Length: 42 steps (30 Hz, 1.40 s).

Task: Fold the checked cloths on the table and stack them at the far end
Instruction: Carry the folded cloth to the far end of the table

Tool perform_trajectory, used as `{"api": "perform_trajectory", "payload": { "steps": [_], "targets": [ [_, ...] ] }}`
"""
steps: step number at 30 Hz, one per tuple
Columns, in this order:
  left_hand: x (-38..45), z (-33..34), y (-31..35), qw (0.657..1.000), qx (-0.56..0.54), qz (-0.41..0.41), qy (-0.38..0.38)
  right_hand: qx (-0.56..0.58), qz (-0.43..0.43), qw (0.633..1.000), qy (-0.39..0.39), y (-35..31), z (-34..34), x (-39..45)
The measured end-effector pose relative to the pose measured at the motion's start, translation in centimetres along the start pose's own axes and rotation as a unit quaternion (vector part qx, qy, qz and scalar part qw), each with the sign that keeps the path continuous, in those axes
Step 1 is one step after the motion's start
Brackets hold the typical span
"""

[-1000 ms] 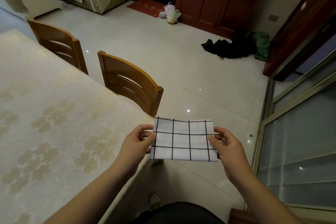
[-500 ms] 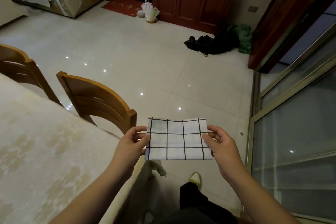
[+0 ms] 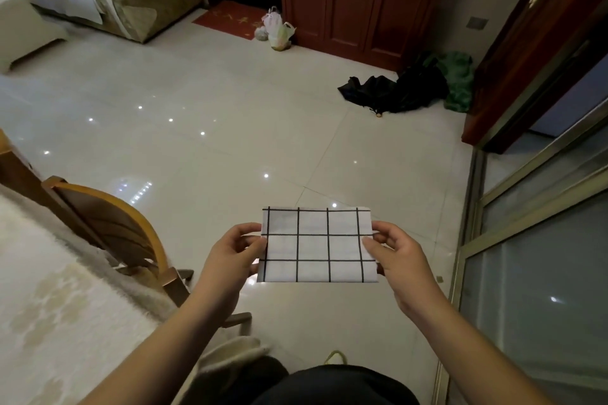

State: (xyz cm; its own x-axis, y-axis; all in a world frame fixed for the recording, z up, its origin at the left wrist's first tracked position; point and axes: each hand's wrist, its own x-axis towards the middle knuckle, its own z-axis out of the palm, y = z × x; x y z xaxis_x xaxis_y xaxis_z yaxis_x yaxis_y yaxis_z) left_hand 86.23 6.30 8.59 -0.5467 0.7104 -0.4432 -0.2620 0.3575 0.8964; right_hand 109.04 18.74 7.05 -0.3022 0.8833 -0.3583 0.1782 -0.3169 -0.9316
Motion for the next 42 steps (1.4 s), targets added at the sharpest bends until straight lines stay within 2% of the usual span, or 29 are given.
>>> {"api": "perform_trajectory", "payload": {
  "steps": [7, 22, 29, 42],
  "targets": [
    [4.6, 0.4, 1.9, 0.999, -0.033, -0.020, 0.032, 0.015, 0.024, 0.999, -0.043, -1.9, 1.4, 7.1],
    [17.7, -4.9, 8.8, 0.991, -0.096, 0.000, 0.094, -0.050, -0.013, 0.991, -0.125, -10.1, 12.6, 22.2],
    [22.6, -5.5, 11.3, 0.983, -0.112, -0.006, 0.144, -0.057, 0.000, 0.987, -0.147, -12.2, 16.2, 29.0],
    [35.0, -3.5, 16.7, 0.957, -0.134, -0.012, 0.257, -0.051, -0.007, 0.964, -0.261, -19.2, 21.5, 45.4]
  ]
}}
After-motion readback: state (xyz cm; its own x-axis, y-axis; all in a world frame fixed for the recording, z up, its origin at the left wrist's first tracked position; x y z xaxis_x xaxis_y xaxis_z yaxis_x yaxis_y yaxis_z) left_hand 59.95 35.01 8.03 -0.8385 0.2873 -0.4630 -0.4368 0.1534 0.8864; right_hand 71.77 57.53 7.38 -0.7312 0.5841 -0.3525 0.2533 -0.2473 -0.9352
